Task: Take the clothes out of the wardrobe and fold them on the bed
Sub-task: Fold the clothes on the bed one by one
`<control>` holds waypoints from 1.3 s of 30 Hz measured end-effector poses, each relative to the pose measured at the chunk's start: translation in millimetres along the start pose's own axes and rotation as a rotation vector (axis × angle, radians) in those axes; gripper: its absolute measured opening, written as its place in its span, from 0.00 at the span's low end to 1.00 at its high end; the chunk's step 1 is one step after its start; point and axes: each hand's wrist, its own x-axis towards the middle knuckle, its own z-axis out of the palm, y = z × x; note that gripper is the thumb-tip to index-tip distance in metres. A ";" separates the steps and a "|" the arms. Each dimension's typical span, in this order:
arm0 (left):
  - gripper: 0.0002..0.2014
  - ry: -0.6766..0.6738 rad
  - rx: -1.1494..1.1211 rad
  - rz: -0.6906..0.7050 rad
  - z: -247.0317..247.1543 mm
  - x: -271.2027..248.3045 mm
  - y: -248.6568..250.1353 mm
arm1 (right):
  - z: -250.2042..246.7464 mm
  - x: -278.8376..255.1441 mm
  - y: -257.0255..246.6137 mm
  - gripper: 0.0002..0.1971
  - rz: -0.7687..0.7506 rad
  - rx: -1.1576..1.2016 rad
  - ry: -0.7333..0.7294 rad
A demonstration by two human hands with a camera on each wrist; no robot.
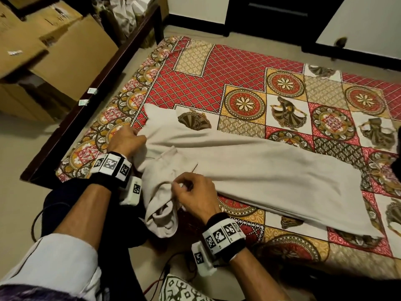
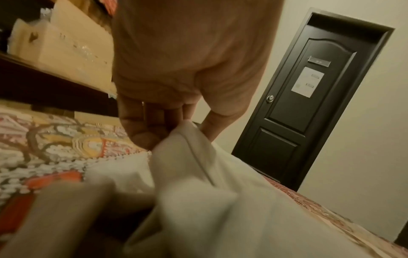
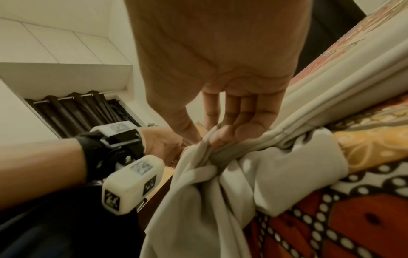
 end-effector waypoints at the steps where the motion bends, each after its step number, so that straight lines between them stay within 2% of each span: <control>1: 0.06 -0.013 0.078 -0.021 -2.4 -2.6 -2.0 | -5.8 1.5 2.8 0.10 0.008 0.029 0.065; 3: 0.16 -0.039 0.236 -0.038 -0.4 -6.1 -5.3 | -21.0 5.5 11.1 0.09 0.020 0.041 0.201; 4: 0.23 -0.028 0.278 0.004 3.8 -5.1 -5.2 | -29.6 8.5 18.3 0.09 0.023 0.017 0.245; 6: 0.33 0.057 0.234 0.203 10.5 -2.9 4.0 | -49.0 16.8 35.1 0.13 0.031 -0.085 0.279; 9: 0.34 0.200 0.166 0.473 12.0 9.7 34.2 | -79.1 37.0 60.2 0.16 0.096 -0.219 0.295; 10: 0.33 0.221 0.163 0.510 11.5 16.2 45.1 | -87.7 45.0 65.4 0.15 0.113 -0.251 0.296; 12: 0.32 0.177 0.183 0.518 10.4 29.2 64.9 | -100.7 60.5 69.3 0.15 0.121 -0.290 0.288; 14: 0.32 0.059 0.194 0.431 9.8 41.6 75.8 | -106.8 75.0 63.6 0.16 0.099 -0.299 0.258; 16: 0.29 -0.014 0.055 0.243 7.8 51.9 72.4 | -104.7 87.9 55.0 0.17 0.050 -0.289 0.219; 19: 0.17 -0.006 -0.187 0.015 4.9 62.2 51.0 | -90.9 101.9 39.2 0.18 -0.008 -0.230 0.142; 21: 0.08 -0.098 -0.322 -0.042 4.0 66.1 43.9 | -78.1 110.5 27.5 0.19 -0.018 -0.168 0.106; 22: 0.06 -0.148 -0.418 -0.063 3.2 66.5 43.8 | -71.9 114.3 21.0 0.19 -0.015 -0.127 0.099; 26: 0.07 -0.262 -0.572 -0.089 -12.4 73.4 46.2 | -48.5 132.1 -12.2 0.23 0.021 0.050 0.065; 30: 0.08 -0.518 -0.816 -0.154 -29.8 78.6 35.6 | -30.3 149.7 -38.4 0.33 0.023 0.124 -0.012; 32: 0.09 -0.614 -0.891 -0.201 -29.1 76.9 35.9 | -17.6 155.7 -48.4 0.34 0.033 0.164 -0.058; 36: 0.23 -0.697 -0.831 -0.332 -11.2 85.1 31.4 | 10.0 157.2 -58.3 0.32 -0.009 0.169 -0.098; 39: 0.28 -0.750 -0.689 -0.319 6.7 109.0 15.9 | 17.7 150.4 -54.6 0.29 -0.067 0.143 -0.142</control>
